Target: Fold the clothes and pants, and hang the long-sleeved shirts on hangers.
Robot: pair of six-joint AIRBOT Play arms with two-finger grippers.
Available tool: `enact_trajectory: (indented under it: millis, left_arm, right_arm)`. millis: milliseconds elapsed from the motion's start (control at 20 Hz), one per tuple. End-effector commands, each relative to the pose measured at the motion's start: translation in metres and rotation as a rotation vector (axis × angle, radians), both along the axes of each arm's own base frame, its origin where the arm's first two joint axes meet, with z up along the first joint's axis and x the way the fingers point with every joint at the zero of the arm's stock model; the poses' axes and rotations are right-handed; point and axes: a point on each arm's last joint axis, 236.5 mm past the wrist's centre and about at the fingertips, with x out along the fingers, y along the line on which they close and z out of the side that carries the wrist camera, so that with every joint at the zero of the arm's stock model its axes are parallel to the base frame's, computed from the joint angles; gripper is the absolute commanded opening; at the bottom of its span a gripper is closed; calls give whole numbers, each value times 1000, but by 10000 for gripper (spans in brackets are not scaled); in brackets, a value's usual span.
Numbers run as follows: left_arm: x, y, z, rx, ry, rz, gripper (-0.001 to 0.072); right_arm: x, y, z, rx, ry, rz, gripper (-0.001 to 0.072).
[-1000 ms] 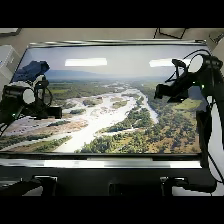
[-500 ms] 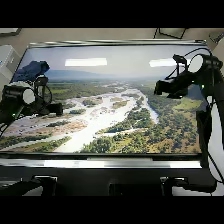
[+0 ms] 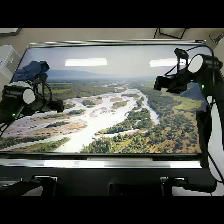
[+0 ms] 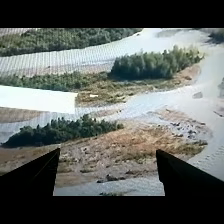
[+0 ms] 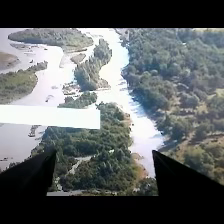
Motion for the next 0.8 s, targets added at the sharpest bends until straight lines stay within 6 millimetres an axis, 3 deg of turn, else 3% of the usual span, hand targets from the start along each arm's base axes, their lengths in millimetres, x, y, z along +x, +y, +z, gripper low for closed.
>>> enact_trajectory:
  millis: [0, 100, 200, 350, 550, 650, 750]
  left_arm:
    - [2, -1, 1, -2, -12, -2, 702]
    - [5, 1, 8, 6, -23, -8, 703]
    - [14, 23, 21, 74, -42, -21, 704]
    - [32, 105, 50, 149, -38, 134, 705]
    - [50, 246, 109, 145, -148, 499, 706]
    - [46, 294, 102, 96, -170, 622, 707]
    - [38, 323, 66, -10, -126, 714, 706]
  right_arm:
    - [-6, 0, -3, -9, 28, 22, 709]
    - [-10, 0, -5, -9, 43, 25, 702]
    - [-15, 0, -6, -14, 61, 40, 702]
    - [-24, 1, -9, -21, 98, 64, 679]
    - [-35, 5, -11, -3, 145, 76, 678]
    - [-37, 13, -10, 28, 152, 83, 678]
    - [-38, 25, -7, 86, 156, 74, 678]
